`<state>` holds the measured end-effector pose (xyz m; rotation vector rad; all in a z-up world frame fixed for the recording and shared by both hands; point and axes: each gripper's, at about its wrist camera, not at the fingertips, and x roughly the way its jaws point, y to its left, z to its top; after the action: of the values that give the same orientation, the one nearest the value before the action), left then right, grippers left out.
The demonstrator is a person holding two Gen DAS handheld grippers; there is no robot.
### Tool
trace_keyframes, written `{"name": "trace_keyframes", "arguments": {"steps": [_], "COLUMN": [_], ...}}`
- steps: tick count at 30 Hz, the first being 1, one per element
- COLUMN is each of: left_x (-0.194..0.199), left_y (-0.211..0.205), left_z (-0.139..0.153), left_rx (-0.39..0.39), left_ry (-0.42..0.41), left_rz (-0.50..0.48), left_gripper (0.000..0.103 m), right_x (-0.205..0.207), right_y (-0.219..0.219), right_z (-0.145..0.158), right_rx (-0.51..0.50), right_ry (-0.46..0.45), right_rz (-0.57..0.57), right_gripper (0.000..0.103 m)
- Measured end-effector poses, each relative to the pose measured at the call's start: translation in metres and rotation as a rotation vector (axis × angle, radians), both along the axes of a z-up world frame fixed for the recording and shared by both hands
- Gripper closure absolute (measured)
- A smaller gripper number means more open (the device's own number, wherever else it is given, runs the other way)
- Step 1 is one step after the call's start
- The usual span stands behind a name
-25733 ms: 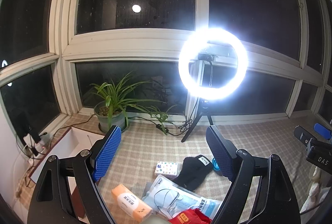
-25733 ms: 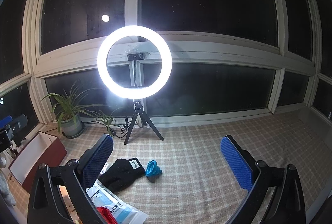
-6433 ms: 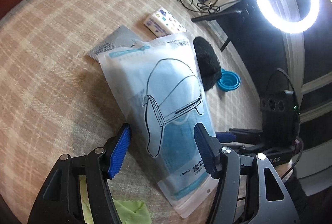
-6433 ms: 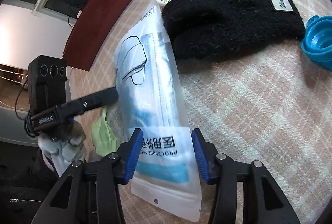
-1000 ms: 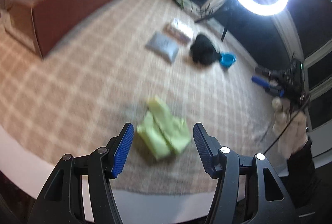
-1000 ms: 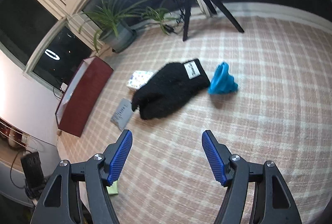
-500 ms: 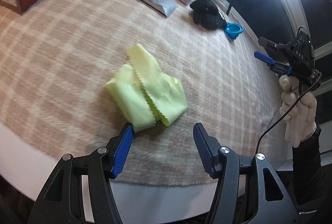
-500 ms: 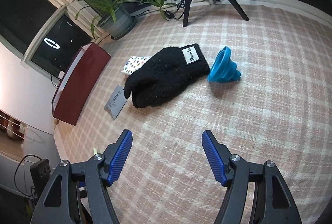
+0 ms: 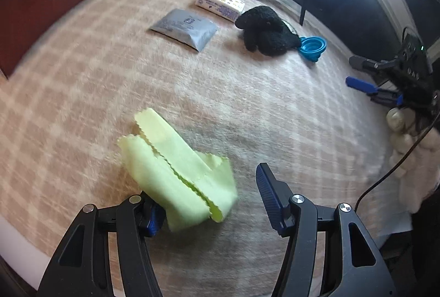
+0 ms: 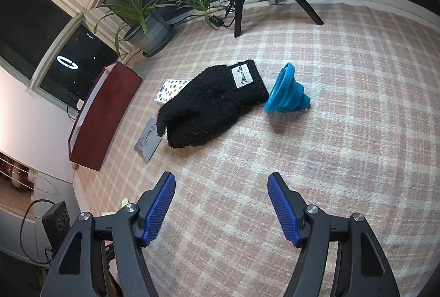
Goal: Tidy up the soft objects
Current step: 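Move the left tool to the green cloth while the right tool approaches the blue funnel, then grasp the green cloth with the left tool while the right tool grasps the blue funnel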
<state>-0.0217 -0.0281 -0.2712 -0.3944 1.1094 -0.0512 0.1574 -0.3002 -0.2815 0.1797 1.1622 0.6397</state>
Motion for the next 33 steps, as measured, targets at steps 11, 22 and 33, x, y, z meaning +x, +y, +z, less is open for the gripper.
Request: {"name": "trace_keyframes", "arguments": {"steps": [11,22,33], "left_x": [-0.019,-0.012,-0.012], "left_y": [0.012,0.014,0.019], "left_z": [0.001,0.0,-0.004], "left_rx": [-0.023,-0.051,-0.061], "left_ry": [-0.028,-0.033,-0.03], "left_rz": [0.022,0.06,0.091], "left_gripper": [0.044,0.048,0.086], "right_x": [0.028,0.102,0.117], "right_y": [0.01,0.0,0.014], "right_z": [-0.012,-0.033,-0.046], "right_rx": [-0.159,-0.155,-0.248], "right_ry": [-0.099,0.034,0.052], "right_rz": [0.002,-0.148,-0.115], "right_gripper": [0.037,0.038,0.064]}}
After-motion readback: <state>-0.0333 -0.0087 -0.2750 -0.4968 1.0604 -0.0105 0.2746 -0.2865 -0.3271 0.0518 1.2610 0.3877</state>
